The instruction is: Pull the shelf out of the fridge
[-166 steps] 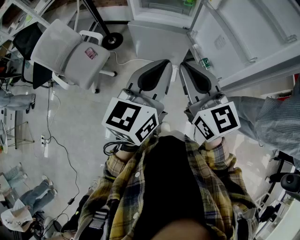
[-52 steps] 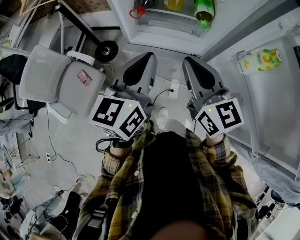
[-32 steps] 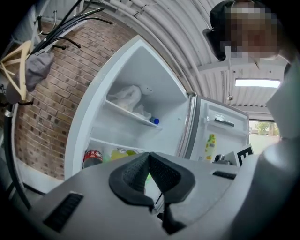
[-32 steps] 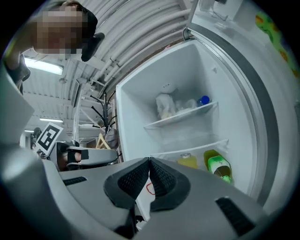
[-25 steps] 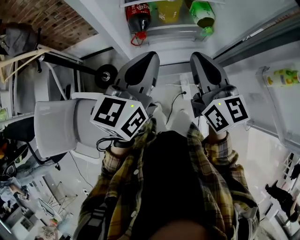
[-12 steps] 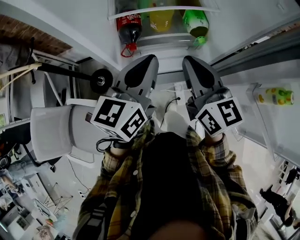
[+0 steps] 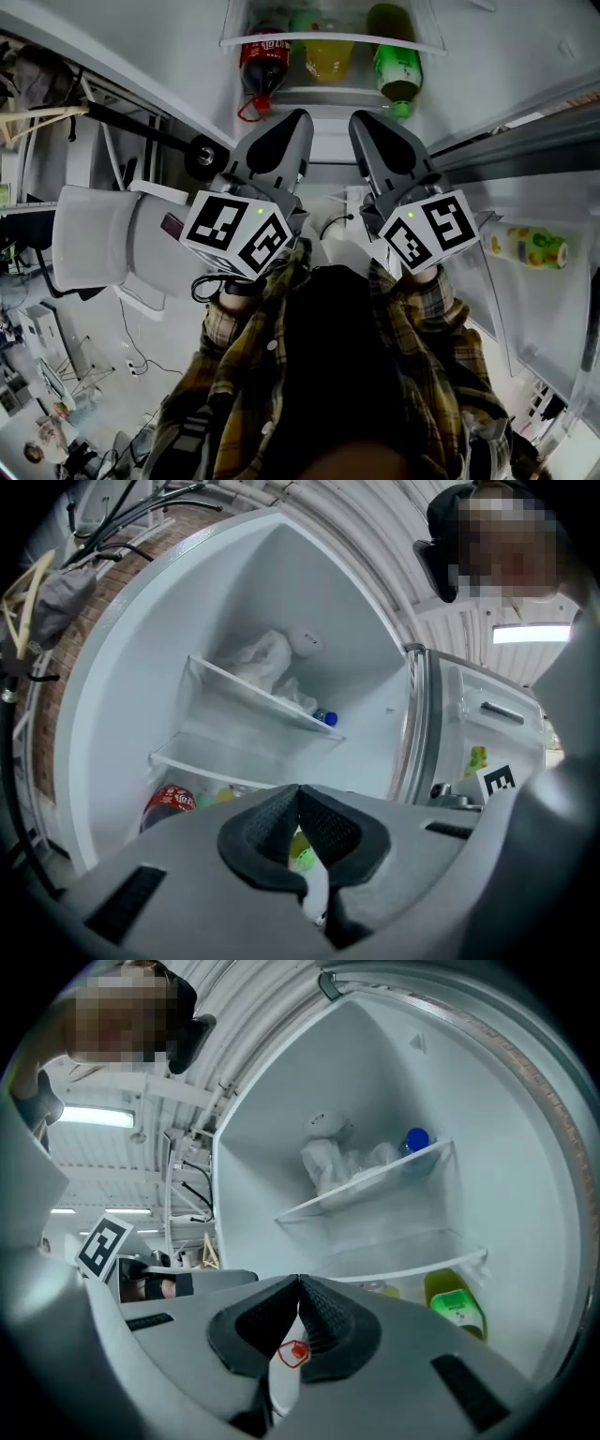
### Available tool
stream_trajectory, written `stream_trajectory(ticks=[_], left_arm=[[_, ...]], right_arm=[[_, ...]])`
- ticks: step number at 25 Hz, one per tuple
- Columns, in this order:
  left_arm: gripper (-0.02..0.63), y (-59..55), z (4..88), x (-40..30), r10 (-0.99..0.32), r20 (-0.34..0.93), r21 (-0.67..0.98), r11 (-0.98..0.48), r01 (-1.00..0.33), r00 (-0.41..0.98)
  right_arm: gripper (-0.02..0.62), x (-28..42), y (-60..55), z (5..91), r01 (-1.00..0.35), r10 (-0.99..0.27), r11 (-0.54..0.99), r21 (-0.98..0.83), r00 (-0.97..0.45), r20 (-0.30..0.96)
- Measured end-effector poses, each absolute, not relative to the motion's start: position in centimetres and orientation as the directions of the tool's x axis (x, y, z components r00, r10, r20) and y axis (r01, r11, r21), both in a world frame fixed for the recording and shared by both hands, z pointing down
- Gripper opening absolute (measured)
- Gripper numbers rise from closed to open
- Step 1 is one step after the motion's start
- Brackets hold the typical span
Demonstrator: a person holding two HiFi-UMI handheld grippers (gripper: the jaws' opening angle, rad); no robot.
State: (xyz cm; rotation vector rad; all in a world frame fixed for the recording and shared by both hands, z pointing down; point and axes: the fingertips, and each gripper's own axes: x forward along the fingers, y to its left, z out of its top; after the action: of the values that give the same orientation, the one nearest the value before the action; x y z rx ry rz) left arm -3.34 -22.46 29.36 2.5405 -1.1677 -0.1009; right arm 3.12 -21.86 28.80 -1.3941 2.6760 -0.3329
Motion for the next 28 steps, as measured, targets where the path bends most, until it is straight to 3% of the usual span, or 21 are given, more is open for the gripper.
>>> stream_trajectory(ticks=[9,28], left_arm=[[0.004,-23.8,29.9,-3.3,-0.761,0.096,0.336,-0.582,-0.741,0.641],[0.005,-31.9,30.1,-2.6,-0.662,0.076,0.378,-0.673,-0.635,0.746]], right_arm=[[0.018,3.4,-23.5,28.9,-0.777,-0.812,0.560,-0.286,-0.584,-0.004],[0.018,4.1,-31.4,28.5,-0.837,-0.893,0.423,-0.349,-0.450,-0.002]])
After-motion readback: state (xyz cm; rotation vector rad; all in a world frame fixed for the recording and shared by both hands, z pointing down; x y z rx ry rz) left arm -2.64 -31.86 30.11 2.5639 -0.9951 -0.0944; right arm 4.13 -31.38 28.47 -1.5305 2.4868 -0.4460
